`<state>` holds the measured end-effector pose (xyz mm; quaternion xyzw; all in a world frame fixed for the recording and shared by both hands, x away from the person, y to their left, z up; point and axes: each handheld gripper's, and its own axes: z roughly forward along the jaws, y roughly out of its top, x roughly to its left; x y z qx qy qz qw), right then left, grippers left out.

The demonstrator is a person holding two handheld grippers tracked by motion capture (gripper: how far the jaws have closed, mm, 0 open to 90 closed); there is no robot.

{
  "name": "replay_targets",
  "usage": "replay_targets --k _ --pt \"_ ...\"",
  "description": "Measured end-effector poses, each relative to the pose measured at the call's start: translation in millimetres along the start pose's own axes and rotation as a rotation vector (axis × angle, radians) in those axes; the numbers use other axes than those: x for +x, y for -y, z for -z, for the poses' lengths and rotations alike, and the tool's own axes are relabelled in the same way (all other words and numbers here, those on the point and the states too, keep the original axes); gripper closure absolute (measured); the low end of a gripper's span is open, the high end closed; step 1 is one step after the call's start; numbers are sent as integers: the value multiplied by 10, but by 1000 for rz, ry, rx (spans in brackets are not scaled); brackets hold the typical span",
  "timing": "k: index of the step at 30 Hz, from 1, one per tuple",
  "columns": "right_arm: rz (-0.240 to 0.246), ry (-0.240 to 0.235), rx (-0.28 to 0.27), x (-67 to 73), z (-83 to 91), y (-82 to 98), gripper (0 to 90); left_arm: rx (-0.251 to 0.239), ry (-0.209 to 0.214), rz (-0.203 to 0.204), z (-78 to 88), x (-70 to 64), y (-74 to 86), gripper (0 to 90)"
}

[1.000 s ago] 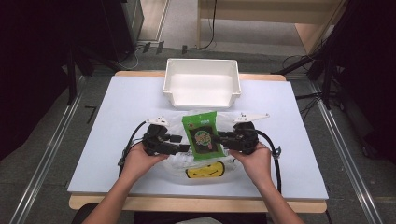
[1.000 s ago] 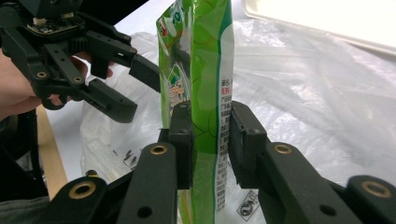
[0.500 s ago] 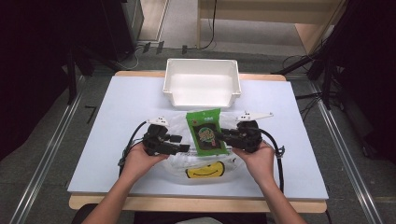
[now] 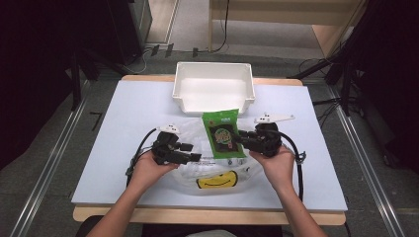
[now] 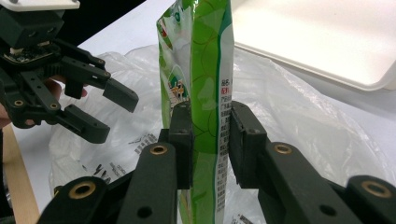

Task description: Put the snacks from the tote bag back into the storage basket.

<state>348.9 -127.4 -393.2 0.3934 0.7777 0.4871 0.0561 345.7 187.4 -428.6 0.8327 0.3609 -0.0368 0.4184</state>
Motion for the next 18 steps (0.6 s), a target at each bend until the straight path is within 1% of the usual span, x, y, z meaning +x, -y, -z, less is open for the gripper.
replay_targets --k 1,5,7,10,13,18 --pt "1 -1 1 -2 -1 -5 747 -5 4 0 0 1 0 399" --pt "-4 1 5 15 -28 -21 746 2 5 2 -5 11 0 397" --pt "5 5 8 32 -41 -53 747 4 7 4 -11 18 0 396" --pt "3 6 -4 41 -43 -118 747 3 8 -1 -12 18 -4 396" --pt "9 8 -8 43 -43 -182 747 1 13 5 -25 12 -4 395" --pt "1 2 -14 9 -71 -279 747 4 16 4 -24 2 -4 393"
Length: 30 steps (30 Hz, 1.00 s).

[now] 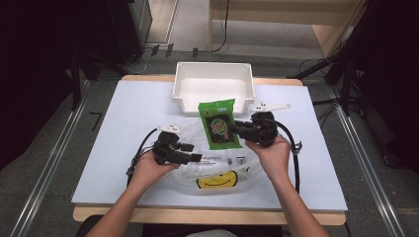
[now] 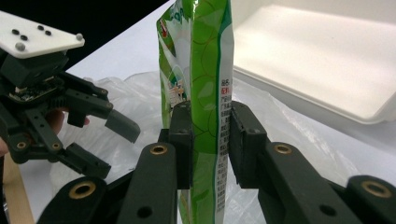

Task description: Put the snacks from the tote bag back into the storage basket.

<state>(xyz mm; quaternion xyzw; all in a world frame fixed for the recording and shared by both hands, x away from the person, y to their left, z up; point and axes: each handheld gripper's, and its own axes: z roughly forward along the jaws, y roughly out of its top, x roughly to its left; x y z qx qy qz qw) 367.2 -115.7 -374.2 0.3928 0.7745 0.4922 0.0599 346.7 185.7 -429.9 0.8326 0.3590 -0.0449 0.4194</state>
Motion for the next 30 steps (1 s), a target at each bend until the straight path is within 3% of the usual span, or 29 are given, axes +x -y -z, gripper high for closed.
replay_targets --k 30 --pt "-2 23 -32 -161 -71 -506 747 9 -8 7 -4 29 12 391"
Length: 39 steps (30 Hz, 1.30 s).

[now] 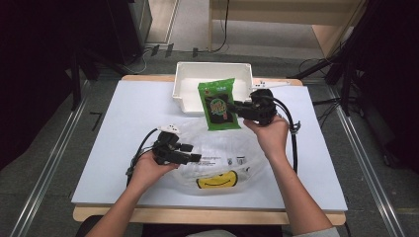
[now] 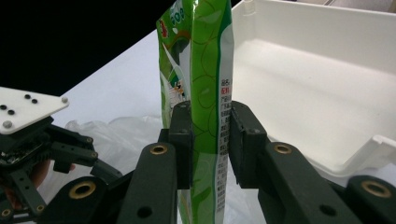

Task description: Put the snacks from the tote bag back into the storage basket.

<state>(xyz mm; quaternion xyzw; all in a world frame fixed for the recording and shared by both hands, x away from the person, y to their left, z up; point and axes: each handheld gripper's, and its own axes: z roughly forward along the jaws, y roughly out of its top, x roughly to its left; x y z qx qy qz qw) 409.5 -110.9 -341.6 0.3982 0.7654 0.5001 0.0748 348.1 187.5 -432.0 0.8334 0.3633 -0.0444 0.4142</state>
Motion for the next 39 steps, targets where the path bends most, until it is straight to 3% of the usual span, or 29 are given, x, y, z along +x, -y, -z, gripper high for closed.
replay_targets --k 18,39 --pt "-2 41 -9 -115 -116 -260 747 -5 -3 -2 13 4 -2 391" --pt "-12 90 -17 -315 -415 -564 747 -5 -11 2 31 22 7 390"
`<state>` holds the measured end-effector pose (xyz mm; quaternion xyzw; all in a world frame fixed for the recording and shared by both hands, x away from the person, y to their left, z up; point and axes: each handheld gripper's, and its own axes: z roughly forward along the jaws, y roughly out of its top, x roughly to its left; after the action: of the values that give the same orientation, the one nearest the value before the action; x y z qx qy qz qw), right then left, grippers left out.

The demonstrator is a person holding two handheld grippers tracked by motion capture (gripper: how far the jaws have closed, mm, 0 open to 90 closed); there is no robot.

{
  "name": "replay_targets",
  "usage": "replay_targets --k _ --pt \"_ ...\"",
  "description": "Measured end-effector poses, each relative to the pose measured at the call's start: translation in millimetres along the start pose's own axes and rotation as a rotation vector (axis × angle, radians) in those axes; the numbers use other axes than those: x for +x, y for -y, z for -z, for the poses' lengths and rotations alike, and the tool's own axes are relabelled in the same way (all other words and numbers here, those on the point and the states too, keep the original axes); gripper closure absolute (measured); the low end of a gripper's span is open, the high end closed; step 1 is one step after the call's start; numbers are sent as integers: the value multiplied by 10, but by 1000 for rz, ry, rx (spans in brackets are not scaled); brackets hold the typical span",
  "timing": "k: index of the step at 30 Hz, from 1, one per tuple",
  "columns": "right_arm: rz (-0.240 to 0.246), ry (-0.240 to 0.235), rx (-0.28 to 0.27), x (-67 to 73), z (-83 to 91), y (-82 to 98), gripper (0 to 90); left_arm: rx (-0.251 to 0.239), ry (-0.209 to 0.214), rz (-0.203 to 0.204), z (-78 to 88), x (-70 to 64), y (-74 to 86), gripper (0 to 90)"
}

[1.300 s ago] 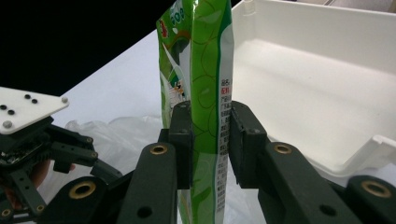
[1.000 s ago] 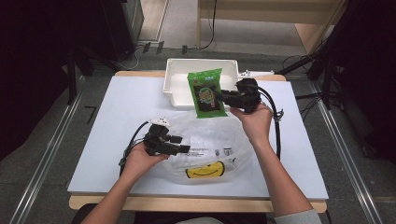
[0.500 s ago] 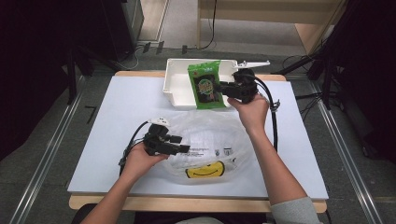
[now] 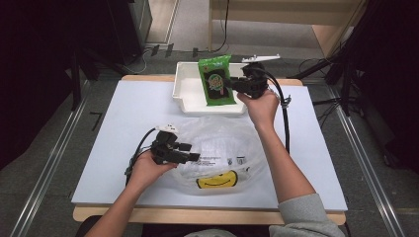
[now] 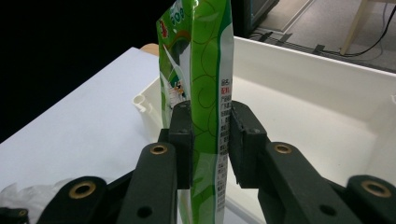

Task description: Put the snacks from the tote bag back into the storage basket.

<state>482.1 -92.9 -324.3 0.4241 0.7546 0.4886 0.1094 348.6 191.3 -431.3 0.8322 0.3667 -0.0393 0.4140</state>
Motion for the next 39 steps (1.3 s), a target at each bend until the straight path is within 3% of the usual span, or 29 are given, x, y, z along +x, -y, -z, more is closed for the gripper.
replay_targets --k 16,23,39 --pt "-11 61 8 -178 -287 -149 748 -7 5 7 11 7 3 389" --pt "-52 63 1 -297 -404 -169 749 2 0 4 8 14 3 389" --pt "-70 96 19 -413 -749 -191 749 -1 4 4 44 13 -1 389"
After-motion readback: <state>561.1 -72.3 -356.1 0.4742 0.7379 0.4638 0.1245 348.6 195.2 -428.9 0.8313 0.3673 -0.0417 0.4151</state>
